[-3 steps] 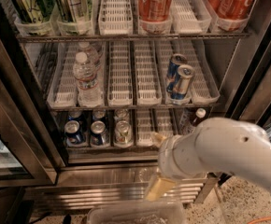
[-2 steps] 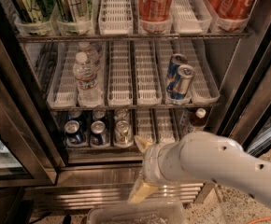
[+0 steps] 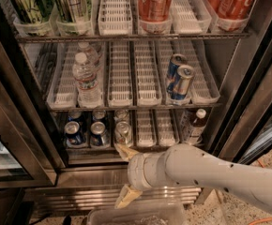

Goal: Pick pepsi can from bottom shelf of fridge

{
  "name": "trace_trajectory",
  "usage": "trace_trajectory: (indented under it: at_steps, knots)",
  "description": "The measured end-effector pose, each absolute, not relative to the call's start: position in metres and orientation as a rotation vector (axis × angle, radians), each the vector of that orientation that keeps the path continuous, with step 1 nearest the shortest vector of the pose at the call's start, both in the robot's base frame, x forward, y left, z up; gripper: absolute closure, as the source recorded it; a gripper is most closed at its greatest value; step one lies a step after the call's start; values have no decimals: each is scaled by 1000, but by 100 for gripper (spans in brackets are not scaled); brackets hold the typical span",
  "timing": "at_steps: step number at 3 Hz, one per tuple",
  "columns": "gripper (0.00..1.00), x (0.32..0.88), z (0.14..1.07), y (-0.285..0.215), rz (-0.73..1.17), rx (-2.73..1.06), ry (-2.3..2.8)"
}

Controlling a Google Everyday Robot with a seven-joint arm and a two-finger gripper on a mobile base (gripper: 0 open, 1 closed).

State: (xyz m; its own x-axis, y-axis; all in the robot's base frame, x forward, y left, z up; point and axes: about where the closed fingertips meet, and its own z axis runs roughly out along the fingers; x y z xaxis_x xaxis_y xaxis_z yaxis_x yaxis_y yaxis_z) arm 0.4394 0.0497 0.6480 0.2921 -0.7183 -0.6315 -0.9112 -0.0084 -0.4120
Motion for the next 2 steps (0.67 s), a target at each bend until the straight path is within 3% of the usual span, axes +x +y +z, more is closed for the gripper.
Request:
trace_trajectory:
  at_steps: [2]
  knots:
    - [0, 435, 627, 60, 308, -1746, 1468]
